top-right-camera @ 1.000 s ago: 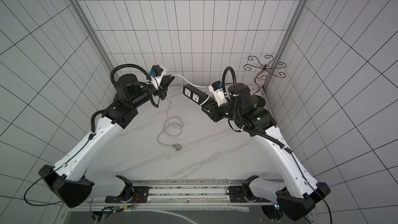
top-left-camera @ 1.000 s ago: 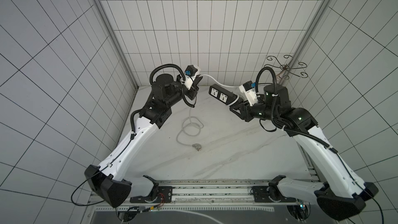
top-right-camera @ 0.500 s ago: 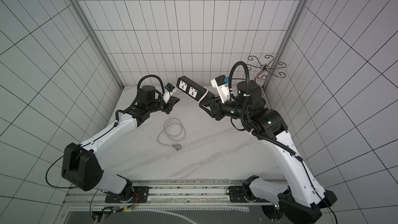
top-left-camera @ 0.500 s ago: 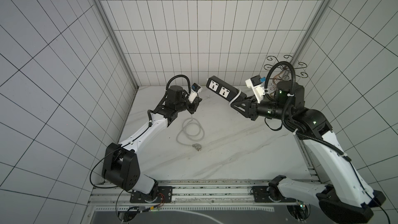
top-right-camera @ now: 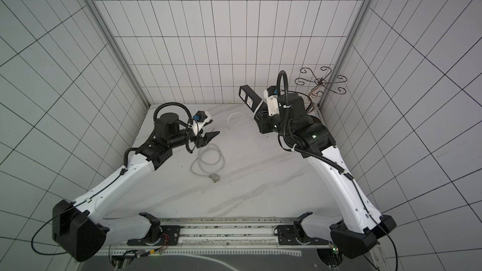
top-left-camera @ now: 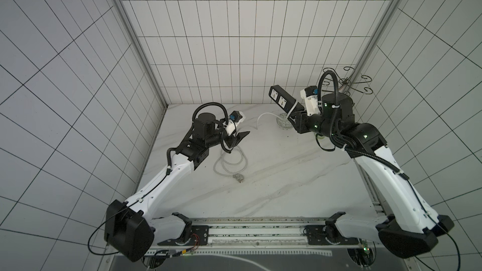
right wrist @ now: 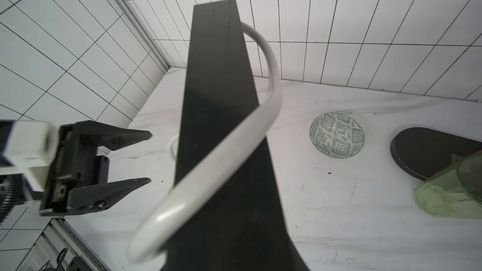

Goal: Unwrap the cord wrapped around the power strip
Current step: Unwrap the power cord from the power strip.

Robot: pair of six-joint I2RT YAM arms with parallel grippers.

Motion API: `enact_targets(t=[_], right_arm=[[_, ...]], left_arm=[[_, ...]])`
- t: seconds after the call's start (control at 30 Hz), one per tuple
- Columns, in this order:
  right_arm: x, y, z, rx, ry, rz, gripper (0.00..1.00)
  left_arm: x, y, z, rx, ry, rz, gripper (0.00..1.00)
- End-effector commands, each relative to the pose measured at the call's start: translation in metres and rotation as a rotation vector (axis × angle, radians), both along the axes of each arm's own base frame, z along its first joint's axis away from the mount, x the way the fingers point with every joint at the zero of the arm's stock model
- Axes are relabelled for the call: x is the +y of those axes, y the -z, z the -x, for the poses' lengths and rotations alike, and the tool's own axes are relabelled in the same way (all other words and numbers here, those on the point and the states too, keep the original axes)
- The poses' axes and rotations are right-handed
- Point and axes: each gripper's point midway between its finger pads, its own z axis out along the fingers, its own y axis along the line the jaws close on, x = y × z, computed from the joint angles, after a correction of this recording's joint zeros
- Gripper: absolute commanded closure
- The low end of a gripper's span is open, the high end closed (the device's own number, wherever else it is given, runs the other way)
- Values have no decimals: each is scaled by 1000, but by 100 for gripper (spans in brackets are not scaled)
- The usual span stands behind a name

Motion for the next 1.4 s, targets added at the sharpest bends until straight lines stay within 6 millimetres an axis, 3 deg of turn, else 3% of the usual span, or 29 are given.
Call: enact_targets(t=[0.0,0.2,0.3,0.4,0.63,0.73,0.87,1.13,1.23,1.37], right_arm=[[-8,-44,7,-107,4,-21,100],[9,-45,23,-79,-118,-67,100],[9,-46,28,-76,-131,-73,100],[10,-48,32,-76,-145,-90,100],[13,-52,38,-72,-166,-123,100],[13,-52,40,-68,-168,-124,100],[10,-50,40,-67,-154,-117,100],[8,-56,40,-77,-148,-118,100],[4,-56,40,-83,-130,-106,100],[-11,-54,31,-96,-42,-54,100]], left_arm=[[-7,-28,13,-158,-1,-37,29],[-61,-68,61,-340,194,4,10],[-76,-73,57,-342,215,42,10],[-90,-65,50,-331,244,37,14],[-109,-40,24,-366,207,-41,32],[-104,-32,0,-376,98,-75,41],[-100,-23,-14,-363,74,-131,51],[-99,2,-20,-326,82,-198,93],[-99,-2,-17,-334,89,-196,100],[-91,-32,1,-375,116,-144,100]])
